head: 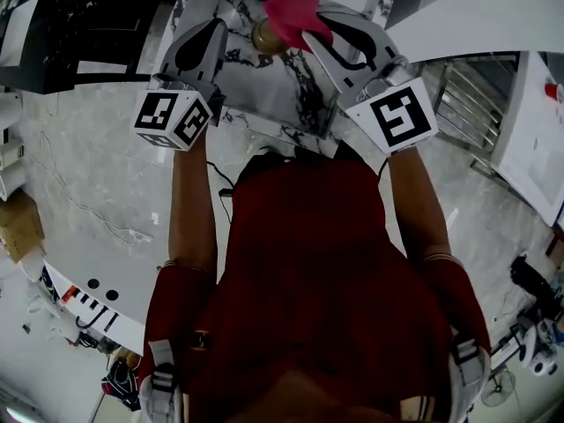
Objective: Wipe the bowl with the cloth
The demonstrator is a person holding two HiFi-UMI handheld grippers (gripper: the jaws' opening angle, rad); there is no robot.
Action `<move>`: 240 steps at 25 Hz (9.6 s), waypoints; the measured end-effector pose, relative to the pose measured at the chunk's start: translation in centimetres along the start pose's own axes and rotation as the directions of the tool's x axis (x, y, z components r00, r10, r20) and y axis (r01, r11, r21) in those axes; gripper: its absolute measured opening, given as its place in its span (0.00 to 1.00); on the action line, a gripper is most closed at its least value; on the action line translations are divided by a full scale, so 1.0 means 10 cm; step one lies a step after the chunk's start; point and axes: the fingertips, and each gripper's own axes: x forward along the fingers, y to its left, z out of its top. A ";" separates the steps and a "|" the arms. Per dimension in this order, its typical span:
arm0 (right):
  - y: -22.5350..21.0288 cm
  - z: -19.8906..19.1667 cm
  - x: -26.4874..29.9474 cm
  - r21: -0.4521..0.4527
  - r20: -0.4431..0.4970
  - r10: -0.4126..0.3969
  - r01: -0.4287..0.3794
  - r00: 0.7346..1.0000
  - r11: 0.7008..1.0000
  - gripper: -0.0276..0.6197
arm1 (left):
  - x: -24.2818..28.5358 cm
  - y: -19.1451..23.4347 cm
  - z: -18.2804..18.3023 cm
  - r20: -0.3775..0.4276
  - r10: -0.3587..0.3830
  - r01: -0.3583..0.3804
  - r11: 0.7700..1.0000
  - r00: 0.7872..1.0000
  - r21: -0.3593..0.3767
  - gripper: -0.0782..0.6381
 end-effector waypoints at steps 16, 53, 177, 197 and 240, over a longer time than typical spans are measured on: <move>-0.08 -0.66 0.49 -0.018 -0.241 -0.006 0.002 0.971 1.000 0.14 | 0.47 0.47 -0.59 -0.225 -0.074 0.055 0.994 0.972 -0.090 0.12; -0.12 -1.80 1.43 -0.070 -0.594 0.050 -0.113 0.803 0.991 0.14 | 1.00 0.66 -1.94 -0.569 -0.245 0.138 0.965 0.785 -0.225 0.16; 0.97 -2.67 1.48 -0.192 -0.880 0.033 -0.419 0.473 0.887 0.14 | 1.21 0.73 -2.54 -0.666 -0.304 0.100 0.940 0.681 -0.327 0.29; 0.85 -2.43 1.69 -0.473 -0.817 -0.135 -0.517 0.561 0.713 0.14 | 0.89 1.16 -2.25 -0.596 -0.145 -0.087 0.935 0.790 -0.343 0.29; 0.13 -2.38 2.55 -0.685 -0.684 -0.341 -0.409 0.645 0.602 0.14 | 0.88 1.23 -2.38 -0.620 -0.151 -0.107 0.928 0.770 -0.358 0.30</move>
